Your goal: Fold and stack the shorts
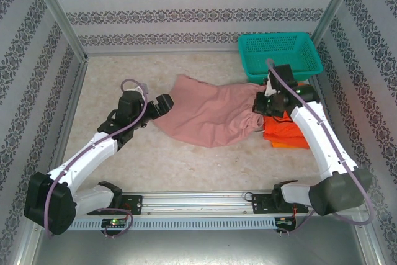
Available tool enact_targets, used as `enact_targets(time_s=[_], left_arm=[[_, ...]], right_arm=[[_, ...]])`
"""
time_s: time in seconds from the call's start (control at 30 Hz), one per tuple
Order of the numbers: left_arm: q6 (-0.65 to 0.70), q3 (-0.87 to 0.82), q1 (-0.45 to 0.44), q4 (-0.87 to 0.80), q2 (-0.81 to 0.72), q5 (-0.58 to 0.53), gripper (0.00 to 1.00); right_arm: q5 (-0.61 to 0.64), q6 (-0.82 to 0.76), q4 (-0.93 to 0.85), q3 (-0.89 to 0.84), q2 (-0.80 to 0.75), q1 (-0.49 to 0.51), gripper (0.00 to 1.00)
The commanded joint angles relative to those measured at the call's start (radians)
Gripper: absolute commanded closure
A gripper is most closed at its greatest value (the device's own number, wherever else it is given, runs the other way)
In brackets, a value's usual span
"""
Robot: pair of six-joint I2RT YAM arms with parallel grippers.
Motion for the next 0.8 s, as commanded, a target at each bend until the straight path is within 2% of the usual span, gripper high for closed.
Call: enact_targets(time_s=[0.0, 0.23, 0.5, 0.57, 0.77], left_arm=[[0.020, -0.036, 0.012, -0.048, -0.009, -0.001, 0.03], [0.011, -0.062, 0.013, -0.007, 0.004, 0.024, 0.03], [0.018, -0.075, 0.012, 0.069, 0.104, 0.047, 0.04], [0.031, -0.066, 0.013, 0.100, 0.159, 0.053, 0.12], [0.069, -0.025, 0.013, 0.132, 0.338, 0.063, 0.46]], right_arm=[[0.106, -0.140, -0.251, 0.124, 0.067, -0.021, 1.00], [0.122, -0.131, -0.336, 0.351, 0.223, -0.015, 1.00], [0.052, -0.028, -0.330, 0.549, 0.401, 0.068, 1.00], [0.044, -0.011, -0.342, 0.608, 0.445, 0.094, 1.00], [0.048, 0.016, -0.383, 0.787, 0.573, 0.157, 1.00]])
